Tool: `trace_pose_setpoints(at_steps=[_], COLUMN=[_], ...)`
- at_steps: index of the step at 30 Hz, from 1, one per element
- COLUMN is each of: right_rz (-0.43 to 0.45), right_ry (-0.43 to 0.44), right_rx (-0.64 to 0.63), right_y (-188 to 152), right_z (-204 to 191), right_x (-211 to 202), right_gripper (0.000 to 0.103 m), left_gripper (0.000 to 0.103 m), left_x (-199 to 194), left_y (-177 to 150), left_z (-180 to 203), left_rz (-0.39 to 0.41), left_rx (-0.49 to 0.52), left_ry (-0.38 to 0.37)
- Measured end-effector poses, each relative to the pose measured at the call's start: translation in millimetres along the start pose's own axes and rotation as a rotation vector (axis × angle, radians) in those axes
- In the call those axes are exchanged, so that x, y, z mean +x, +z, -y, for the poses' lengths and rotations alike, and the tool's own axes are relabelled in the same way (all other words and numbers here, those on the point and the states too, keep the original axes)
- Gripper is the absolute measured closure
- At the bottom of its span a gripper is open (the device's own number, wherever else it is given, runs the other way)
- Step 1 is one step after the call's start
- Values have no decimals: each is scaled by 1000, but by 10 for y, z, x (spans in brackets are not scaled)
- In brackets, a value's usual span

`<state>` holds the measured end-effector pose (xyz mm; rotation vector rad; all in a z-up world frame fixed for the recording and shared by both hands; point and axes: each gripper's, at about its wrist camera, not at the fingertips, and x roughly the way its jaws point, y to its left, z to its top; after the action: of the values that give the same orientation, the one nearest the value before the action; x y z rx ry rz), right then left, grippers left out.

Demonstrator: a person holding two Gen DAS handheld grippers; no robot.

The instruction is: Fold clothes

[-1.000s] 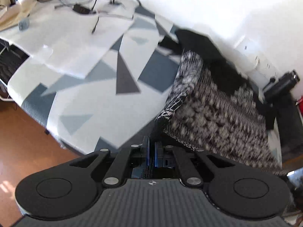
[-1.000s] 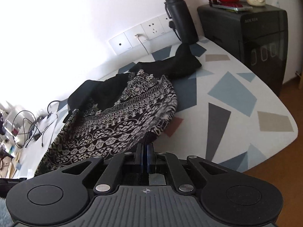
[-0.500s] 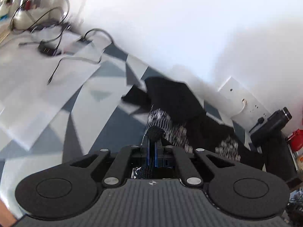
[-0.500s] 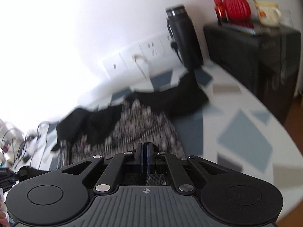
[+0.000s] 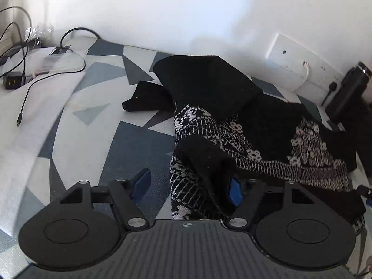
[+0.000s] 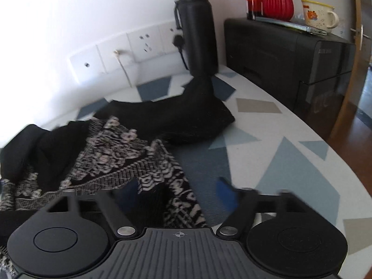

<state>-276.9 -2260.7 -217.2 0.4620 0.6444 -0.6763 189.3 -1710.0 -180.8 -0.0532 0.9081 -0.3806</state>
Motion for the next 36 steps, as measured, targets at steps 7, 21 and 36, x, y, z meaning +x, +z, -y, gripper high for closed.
trace_pose_setpoints(at_steps=[7, 21, 36], right_rz=[-104, -94, -127], right_ry=[-11, 108, 238], right_rx=[-135, -289, -304], right_y=[-104, -190, -320], right_z=[-229, -481, -295], right_x=[282, 211, 44], right_gripper=[31, 71, 71], left_gripper=[30, 61, 58], left_x=[302, 156, -273], left_y=[-32, -135, -592], left_z=[212, 380, 290], left_rz=[-79, -123, -119], left_rx=[55, 109, 21], left_ry=[22, 48, 115])
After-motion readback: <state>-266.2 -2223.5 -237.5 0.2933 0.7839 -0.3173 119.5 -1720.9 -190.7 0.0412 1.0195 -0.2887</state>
